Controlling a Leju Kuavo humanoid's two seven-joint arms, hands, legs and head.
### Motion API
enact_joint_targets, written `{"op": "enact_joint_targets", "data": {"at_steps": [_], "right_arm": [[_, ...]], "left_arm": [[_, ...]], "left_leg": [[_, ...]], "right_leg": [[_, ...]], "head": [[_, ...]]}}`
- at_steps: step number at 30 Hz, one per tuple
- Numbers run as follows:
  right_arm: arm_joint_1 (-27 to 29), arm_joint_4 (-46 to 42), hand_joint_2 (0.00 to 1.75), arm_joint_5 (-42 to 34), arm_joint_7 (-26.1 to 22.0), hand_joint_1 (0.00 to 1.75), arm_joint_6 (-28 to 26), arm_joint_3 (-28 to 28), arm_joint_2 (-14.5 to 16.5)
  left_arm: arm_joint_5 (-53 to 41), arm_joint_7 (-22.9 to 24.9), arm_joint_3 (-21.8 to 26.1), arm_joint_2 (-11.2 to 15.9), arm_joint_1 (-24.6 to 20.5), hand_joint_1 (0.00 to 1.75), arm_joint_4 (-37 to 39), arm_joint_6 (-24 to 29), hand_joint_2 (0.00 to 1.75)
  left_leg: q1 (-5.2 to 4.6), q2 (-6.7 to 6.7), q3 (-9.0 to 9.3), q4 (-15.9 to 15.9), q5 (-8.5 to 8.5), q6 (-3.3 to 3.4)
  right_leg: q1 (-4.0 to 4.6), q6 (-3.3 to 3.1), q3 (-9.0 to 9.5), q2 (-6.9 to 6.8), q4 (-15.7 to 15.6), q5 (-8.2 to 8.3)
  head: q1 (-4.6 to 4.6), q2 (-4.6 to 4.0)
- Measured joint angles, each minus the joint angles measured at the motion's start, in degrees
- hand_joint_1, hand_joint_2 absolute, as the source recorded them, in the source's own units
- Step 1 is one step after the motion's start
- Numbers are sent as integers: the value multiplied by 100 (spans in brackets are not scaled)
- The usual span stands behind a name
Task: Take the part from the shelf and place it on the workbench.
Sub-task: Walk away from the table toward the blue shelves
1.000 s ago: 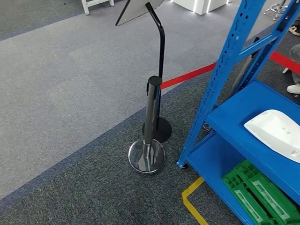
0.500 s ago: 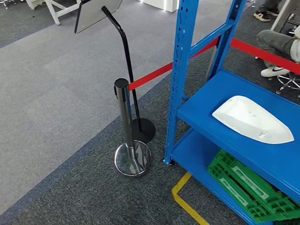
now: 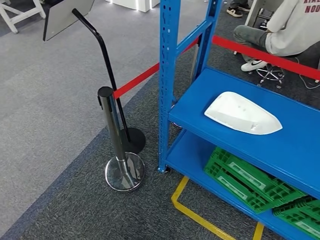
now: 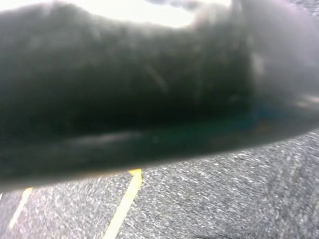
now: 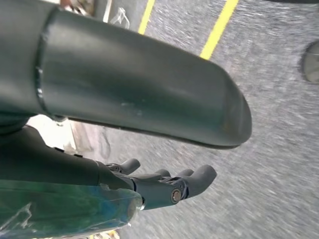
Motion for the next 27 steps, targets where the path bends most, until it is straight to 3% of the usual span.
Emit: {"op": "enact_joint_targets", "data": {"at_steps": [2,4,5,7,9,11,13,14,15,16,18,20,22,24,26,27], "right_arm": [[-11,9,0,21,-25,0,25,-38,-5],[-42,12,0,31,-47,0,56,-77,-6],[-55,13,0,39,-53,0,71,-100,-6],[-59,17,0,60,-60,0,92,-144,-6],[-60,20,0,79,-61,0,109,-179,-1],[-65,20,0,86,-64,0,117,-205,3],[-66,21,0,88,-67,0,121,-231,3],[-65,21,0,89,-67,0,121,-243,3],[-64,21,0,89,-67,0,122,-253,3],[-64,21,0,89,-67,0,123,-260,3],[-68,21,0,90,-67,0,126,-268,6],[-72,23,0,91,-67,0,130,-272,11],[-64,28,0,93,-67,0,133,-283,9],[-64,33,0,99,-67,0,142,-300,3],[-77,34,0,112,-71,0,162,-314,-3],[-81,34,0,120,-73,0,170,-322,-4]], "left_arm": [[-7,-1,2,-7,-10,0,9,2,0],[-10,-1,3,-11,-14,0,12,9,0],[-11,-1,4,-11,-19,0,13,14,0],[-12,-1,4,-11,-38,0,15,22,0],[-13,-1,4,-12,-51,0,18,28,0],[-13,-1,7,-11,-45,0,20,31,0],[-13,-1,11,-10,-31,0,22,31,0],[-13,-1,13,-10,-27,0,24,31,0],[-13,-1,13,-10,-26,0,25,31,0],[-13,-1,13,-10,-26,0,27,31,0],[-13,-1,14,-1,-27,0,29,32,0],[-13,-1,16,10,-31,0,30,35,0],[-15,-1,16,8,-41,0,33,37,0],[-21,-2,15,6,-52,0,39,39,0],[-26,-3,15,7,-46,0,45,41,0],[-27,-3,15,7,-37,0,50,42,0]], "left_leg": [[-6,118,32,12,-30,-43],[-30,214,64,42,-68,-109],[-40,256,79,53,-80,-140],[-27,314,106,64,-105,-200],[-1,154,54,257,-279,-262],[10,-104,-208,886,-653,-293],[9,-199,-548,1595,-914,-288],[6,-213,-634,1729,-882,-274],[3,-229,-622,1635,-728,-249],[-1,-278,-520,1340,-490,-215],[-2,-537,-247,597,-75,-122],[-3,-719,-110,218,20,-76],[2,-640,-85,136,10,-61],[18,-500,-62,59,46,-7],[18,-339,-52,21,59,39],[11,-259,-57,22,58,49]], "right_leg": [[-11,8,435,-196,-787,357],[-2,-47,729,-354,-1323,531],[9,-86,754,-365,-1391,536],[12,-161,745,-255,-1384,551],[-3,-229,763,-159,-1391,576],[-8,-274,769,-52,-1393,600],[5,-291,767,83,-1392,608],[13,-292,773,161,-1391,608],[21,-292,782,242,-1391,608],[28,-292,794,325,-1391,608],[39,-282,792,479,-1383,603],[36,-236,747,605,-1369,608],[21,-156,680,711,-1377,626],[25,-97,580,554,-1248,522],[27,-59,313,224,-687,171],[16,-36,126,123,-298,-30]], "head": [[2,0],[-18,0],[-29,0],[-47,0],[-61,0],[-81,0],[-88,0],[-91,0],[-91,0],[-92,0],[-90,0],[-92,0],[-97,0],[-75,0],[-35,0],[-18,0]]}}
